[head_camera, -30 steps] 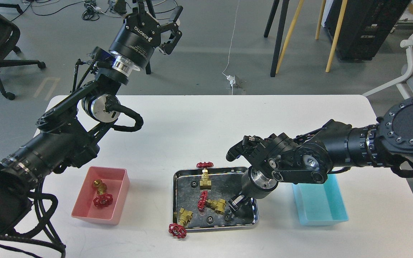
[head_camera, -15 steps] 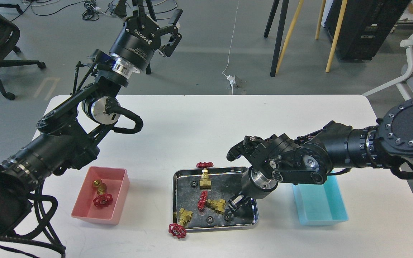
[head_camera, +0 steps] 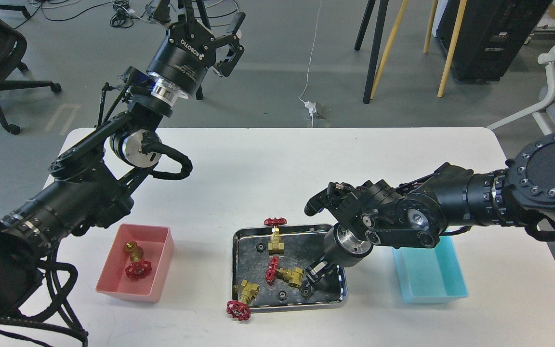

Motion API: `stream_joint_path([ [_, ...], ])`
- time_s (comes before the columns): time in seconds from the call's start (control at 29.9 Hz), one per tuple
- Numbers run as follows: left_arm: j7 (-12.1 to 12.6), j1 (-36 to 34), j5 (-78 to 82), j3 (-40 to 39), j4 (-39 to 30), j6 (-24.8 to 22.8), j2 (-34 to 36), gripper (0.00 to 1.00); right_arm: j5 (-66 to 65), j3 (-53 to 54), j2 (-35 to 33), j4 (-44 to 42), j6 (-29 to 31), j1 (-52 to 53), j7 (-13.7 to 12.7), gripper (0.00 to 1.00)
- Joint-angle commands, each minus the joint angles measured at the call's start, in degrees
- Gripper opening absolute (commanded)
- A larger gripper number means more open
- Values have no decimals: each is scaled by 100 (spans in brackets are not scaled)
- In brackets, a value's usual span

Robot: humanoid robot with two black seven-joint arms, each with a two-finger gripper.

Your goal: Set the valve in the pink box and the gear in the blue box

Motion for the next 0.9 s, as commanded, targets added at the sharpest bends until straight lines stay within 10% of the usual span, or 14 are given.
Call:
stream_joint_path([
  [0.0, 0, -1, 0, 0, 1, 0, 0, 92, -2, -17, -1, -9, -40, -7, 0, 37],
  [0.87, 0, 16, 0, 0, 2, 8, 0, 92, 15, -35, -1, -106, -181, -112, 0, 35],
])
